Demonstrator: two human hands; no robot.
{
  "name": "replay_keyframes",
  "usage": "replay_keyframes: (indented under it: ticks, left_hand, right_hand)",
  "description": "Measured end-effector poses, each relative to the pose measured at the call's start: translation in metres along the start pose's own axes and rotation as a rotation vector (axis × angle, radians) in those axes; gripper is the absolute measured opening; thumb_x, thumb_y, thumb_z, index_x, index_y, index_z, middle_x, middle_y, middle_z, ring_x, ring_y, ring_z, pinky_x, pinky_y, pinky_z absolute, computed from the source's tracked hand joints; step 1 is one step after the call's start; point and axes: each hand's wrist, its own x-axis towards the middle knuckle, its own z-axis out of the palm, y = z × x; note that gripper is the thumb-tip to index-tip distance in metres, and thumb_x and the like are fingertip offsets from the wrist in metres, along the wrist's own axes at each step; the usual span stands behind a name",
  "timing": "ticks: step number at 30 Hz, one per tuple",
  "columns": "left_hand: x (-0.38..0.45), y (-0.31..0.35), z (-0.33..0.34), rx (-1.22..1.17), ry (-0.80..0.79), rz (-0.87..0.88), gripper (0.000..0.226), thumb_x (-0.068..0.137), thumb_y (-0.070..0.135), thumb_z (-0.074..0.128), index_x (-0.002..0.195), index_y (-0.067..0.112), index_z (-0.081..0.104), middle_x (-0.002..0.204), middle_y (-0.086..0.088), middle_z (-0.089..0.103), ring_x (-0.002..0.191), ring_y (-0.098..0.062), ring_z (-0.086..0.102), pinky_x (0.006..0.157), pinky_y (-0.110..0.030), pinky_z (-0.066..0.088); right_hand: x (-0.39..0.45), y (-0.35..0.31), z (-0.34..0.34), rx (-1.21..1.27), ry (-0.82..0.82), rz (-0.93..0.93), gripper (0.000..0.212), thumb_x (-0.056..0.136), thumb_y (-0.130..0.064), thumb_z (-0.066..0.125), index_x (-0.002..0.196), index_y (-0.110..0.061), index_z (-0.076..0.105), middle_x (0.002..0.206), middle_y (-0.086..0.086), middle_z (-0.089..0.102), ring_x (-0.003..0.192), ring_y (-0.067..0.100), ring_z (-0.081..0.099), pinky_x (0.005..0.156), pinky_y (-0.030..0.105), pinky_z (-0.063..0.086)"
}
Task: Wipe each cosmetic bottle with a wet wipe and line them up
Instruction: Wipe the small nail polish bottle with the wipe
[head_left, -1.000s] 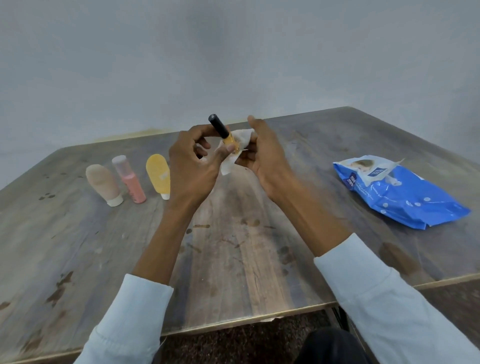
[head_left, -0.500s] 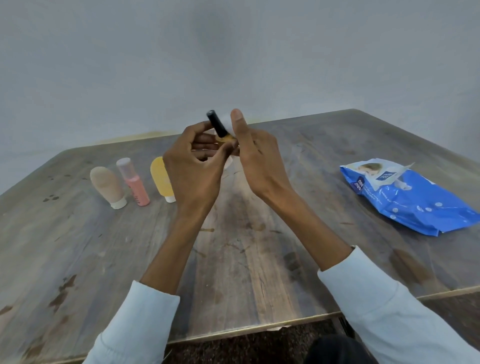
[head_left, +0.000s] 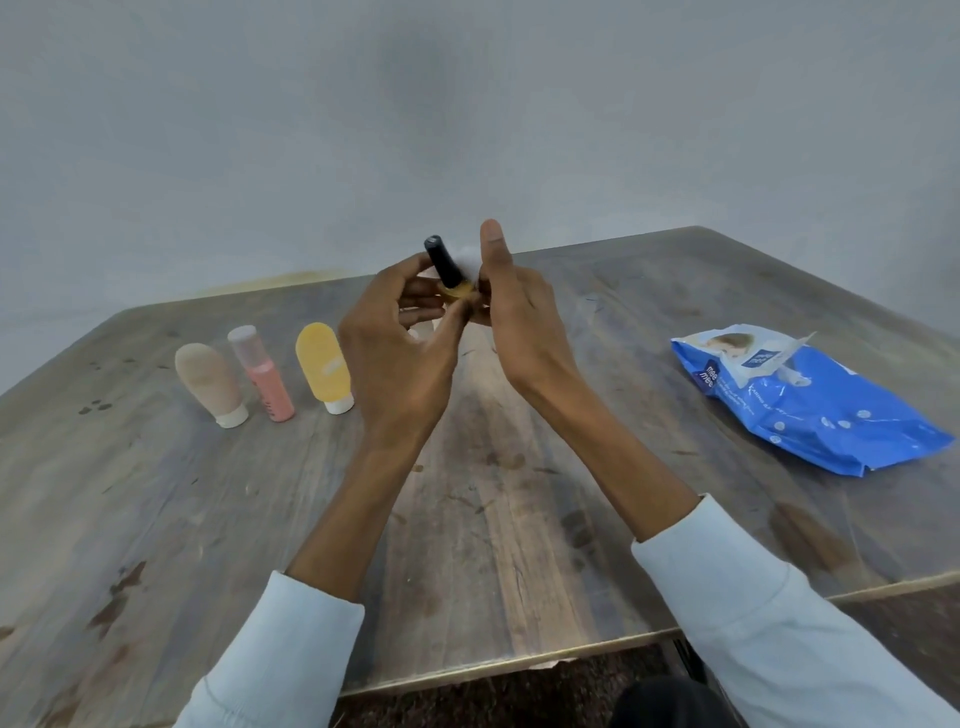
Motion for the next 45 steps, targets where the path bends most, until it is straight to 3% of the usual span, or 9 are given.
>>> replay_keyframes:
  ticks: [3, 12, 15, 22, 26, 29, 32, 38, 45]
  left_hand:
    - [0.006, -0.007, -0.006, -0.007, 0.073, -0.087, 0.048, 0.086, 0.033, 0.091, 0.127, 0.015, 0.074, 0.102, 0.003, 0.078, 0.089, -0.008, 0.077, 0.079, -0.032, 0.066]
    - [0.000, -0.002, -0.002, 0.081, 0.012, -0.012, 0.039, 0.088, 0.037, 0.088, 0.119, 0.019, 0.072, 0.093, 0.012, 0.075, 0.088, -0.008, 0.074, 0.080, -0.036, 0.063]
    - [-0.001, -0.003, -0.002, 0.134, 0.004, 0.010, 0.033, 0.088, 0.040, 0.087, 0.110, 0.021, 0.074, 0.091, 0.015, 0.075, 0.087, -0.005, 0.073, 0.079, -0.034, 0.062]
    - [-0.001, -0.015, -0.002, 0.146, -0.065, -0.084, 0.024, 0.084, 0.040, 0.087, 0.099, 0.023, 0.080, 0.087, 0.016, 0.076, 0.081, -0.006, 0.072, 0.076, -0.035, 0.061]
    - [-0.001, -0.014, 0.001, 0.142, -0.057, -0.092, 0.020, 0.086, 0.037, 0.086, 0.099, 0.022, 0.082, 0.086, 0.016, 0.076, 0.080, -0.003, 0.072, 0.075, -0.031, 0.061]
    - [-0.006, -0.017, 0.005, 0.154, -0.131, -0.100, 0.017, 0.085, 0.042, 0.085, 0.093, 0.027, 0.081, 0.085, 0.018, 0.076, 0.079, -0.005, 0.072, 0.074, -0.032, 0.061]
    - [-0.011, -0.019, 0.008, 0.204, -0.197, -0.073, 0.017, 0.086, 0.043, 0.084, 0.092, 0.027, 0.082, 0.085, 0.017, 0.076, 0.077, -0.004, 0.072, 0.073, -0.014, 0.054]
    - [-0.014, -0.019, 0.010, 0.324, -0.233, -0.004, 0.020, 0.084, 0.040, 0.084, 0.097, 0.025, 0.081, 0.090, 0.014, 0.073, 0.078, -0.003, 0.066, 0.067, -0.010, 0.042]
    - [-0.015, -0.026, 0.012, 0.397, -0.275, 0.018, 0.024, 0.087, 0.039, 0.083, 0.103, 0.022, 0.080, 0.094, 0.010, 0.068, 0.081, -0.004, 0.059, 0.066, -0.011, 0.036]
  right_hand:
    - [0.005, 0.002, -0.001, -0.006, 0.069, -0.026, 0.096, 0.102, -0.077, 0.029, 0.077, 0.012, 0.058, 0.069, 0.028, 0.060, 0.073, 0.048, 0.064, 0.087, 0.068, 0.058]
    - [0.002, -0.001, -0.001, 0.014, 0.029, 0.018, 0.099, 0.099, -0.077, 0.028, 0.099, 0.012, 0.070, 0.097, 0.038, 0.067, 0.099, 0.051, 0.067, 0.096, 0.053, 0.062]
    - [0.002, -0.005, -0.005, 0.074, 0.068, 0.020, 0.081, 0.103, -0.074, 0.036, 0.087, -0.010, 0.082, 0.096, 0.032, 0.072, 0.094, 0.046, 0.071, 0.092, 0.054, 0.063]
    - [-0.001, -0.009, -0.002, -0.037, 0.100, 0.000, 0.064, 0.113, -0.043, 0.048, 0.060, -0.008, 0.041, 0.056, -0.002, 0.037, 0.055, 0.012, 0.036, 0.067, 0.031, 0.042]
    - [0.001, -0.006, -0.006, 0.001, 0.108, 0.024, 0.067, 0.111, -0.045, 0.052, 0.059, -0.004, 0.039, 0.053, 0.006, 0.046, 0.055, 0.033, 0.041, 0.071, 0.042, 0.054]
    - [0.007, -0.006, -0.016, 0.148, 0.143, 0.062, 0.069, 0.103, -0.048, 0.060, 0.079, 0.016, 0.054, 0.075, 0.031, 0.061, 0.072, 0.050, 0.056, 0.087, 0.054, 0.062]
    - [0.013, -0.003, -0.029, 0.395, 0.198, 0.280, 0.034, 0.105, -0.028, 0.064, 0.088, 0.000, 0.069, 0.081, 0.008, 0.072, 0.079, 0.022, 0.072, 0.078, 0.031, 0.063]
    - [0.016, 0.019, -0.034, 0.689, 0.223, 0.546, 0.013, 0.105, -0.020, 0.061, 0.099, -0.009, 0.065, 0.094, 0.011, 0.071, 0.083, 0.025, 0.070, 0.077, 0.040, 0.061]
    - [0.023, 0.036, -0.037, 0.869, 0.244, 0.743, 0.043, 0.105, -0.021, 0.059, 0.139, 0.004, 0.055, 0.125, 0.026, 0.072, 0.101, 0.040, 0.073, 0.088, 0.049, 0.060]
